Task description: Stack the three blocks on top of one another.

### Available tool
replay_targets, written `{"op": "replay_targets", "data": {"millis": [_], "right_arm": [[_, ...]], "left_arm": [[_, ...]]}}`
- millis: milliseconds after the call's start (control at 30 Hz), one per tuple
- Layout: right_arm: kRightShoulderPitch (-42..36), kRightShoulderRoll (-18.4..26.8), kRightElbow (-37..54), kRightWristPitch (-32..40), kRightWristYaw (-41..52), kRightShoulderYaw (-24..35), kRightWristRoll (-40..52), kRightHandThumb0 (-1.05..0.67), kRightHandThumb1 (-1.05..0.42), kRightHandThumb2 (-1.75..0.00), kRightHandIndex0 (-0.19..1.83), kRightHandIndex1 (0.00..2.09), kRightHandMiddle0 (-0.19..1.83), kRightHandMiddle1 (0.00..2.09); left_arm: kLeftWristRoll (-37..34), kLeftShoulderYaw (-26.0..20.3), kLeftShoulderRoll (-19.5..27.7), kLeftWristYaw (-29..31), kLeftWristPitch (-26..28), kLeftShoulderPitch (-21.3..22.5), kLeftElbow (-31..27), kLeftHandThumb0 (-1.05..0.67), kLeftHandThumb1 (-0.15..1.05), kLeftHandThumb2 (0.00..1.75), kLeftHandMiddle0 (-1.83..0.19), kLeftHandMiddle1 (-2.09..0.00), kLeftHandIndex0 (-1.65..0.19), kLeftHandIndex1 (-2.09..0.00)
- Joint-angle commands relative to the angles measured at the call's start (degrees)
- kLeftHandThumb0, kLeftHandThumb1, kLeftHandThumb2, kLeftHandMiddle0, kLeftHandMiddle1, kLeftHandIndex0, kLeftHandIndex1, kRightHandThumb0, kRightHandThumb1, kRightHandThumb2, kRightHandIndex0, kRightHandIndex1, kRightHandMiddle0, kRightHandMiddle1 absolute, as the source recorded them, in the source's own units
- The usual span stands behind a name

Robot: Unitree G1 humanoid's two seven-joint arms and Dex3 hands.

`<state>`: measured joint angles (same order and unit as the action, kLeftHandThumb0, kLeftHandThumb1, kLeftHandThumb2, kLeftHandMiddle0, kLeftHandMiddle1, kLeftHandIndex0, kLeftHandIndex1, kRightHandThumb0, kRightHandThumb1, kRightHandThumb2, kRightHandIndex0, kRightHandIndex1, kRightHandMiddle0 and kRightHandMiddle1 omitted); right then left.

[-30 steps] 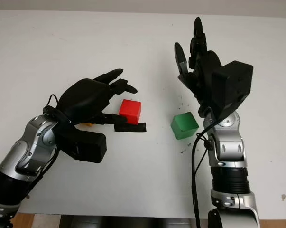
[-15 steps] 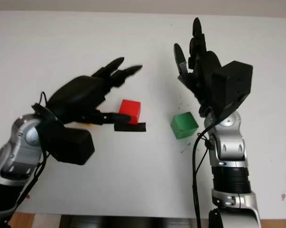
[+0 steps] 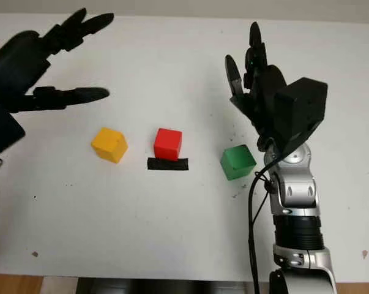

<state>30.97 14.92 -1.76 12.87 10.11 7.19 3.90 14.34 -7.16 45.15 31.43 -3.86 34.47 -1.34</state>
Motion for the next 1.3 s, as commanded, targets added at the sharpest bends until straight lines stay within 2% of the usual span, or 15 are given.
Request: {"op": "replay_targets", "data": {"millis": [0, 200, 300, 500, 700, 833, 1067, 1267], "right_arm": [[-0.04, 0.8, 1.69, 0.16, 0.05, 0.37, 0.27, -0.75, -1.05, -0.51, -0.19, 0.0, -0.19, 0.0], [0.07, 1.09, 1.56, 0.12, 0.55, 0.05, 0.1, -0.75, -1.05, -0.52, -0.19, 0.0, -0.19, 0.0], [0.23, 1.13, 1.35, -0.16, 0.89, -0.01, 0.1, -0.75, -1.05, -0.53, -0.19, 0.0, -0.19, 0.0], [0.25, 0.75, 1.51, 0.11, 0.16, 0.43, 0.23, -0.75, -1.05, -0.51, -0.19, 0.0, -0.19, 0.0], [-0.02, 1.21, 1.6, -0.16, 0.36, 0.54, 0.36, -0.74, -1.05, -0.51, -0.19, 0.0, -0.19, 0.0], [0.11, 1.4, 1.71, 0.25, 0.42, 0.5, 0.48, -0.75, -1.05, -0.51, -0.19, 0.0, -0.19, 0.0], [0.14, 1.93, 1.55, 0.34, 0.6, 0.4, 0.55, -0.75, -1.05, -0.5, -0.19, 0.0, -0.19, 0.0], [0.35, 1.73, 1.48, 0.38, 0.53, 0.38, 0.83, -0.76, -1.05, -0.5, -0.19, 0.0, -0.19, 0.0]], "left_arm": [[1.14, 1.39, 3.64, 1.1, -3.51, 2.28, 3.21, -0.67, 0.86, 0.04, 0.01, -0.05, -0.31, -0.07], [7.09, 7.49, 7.64, 2.19, -13.0, 6.85, 11.21, -0.77, 0.85, 0.04, 0.02, -0.05, -0.34, -0.07], [8.78, 9.82, 8.01, 2.36, -17.11, 8.48, 14.33, -0.78, 0.83, 0.04, 0.03, -0.05, -0.35, -0.07], [9.45, 13.72, 7.11, 5.37, -21.54, 10.31, 17.62, -0.82, 0.87, 0.06, 0.08, -0.04, -0.35, -0.06], [9.09, 16.39, 4.56, 6.45, -22.08, 9.5, 17.73, -0.82, 0.87, 0.06, 0.13, -0.03, -0.32, -0.05], [10.48, 17.42, 3.02, 5.13, -21.63, 8.15, 17.1, -0.84, 0.89, 0.06, 0.14, -0.04, -0.32, -0.05], [17.33, 18.3, 2.23, -1.89, -23.06, 5.48, 15.43, -0.87, 0.87, 0.05, 0.12, -0.06, -0.35, -0.06], [23.39, 19.35, 2.4, -3.53, -20.53, 3.99, 13.34, -0.89, 0.91, 0.07, 0.13, -0.05, -0.36, -0.06]]}}
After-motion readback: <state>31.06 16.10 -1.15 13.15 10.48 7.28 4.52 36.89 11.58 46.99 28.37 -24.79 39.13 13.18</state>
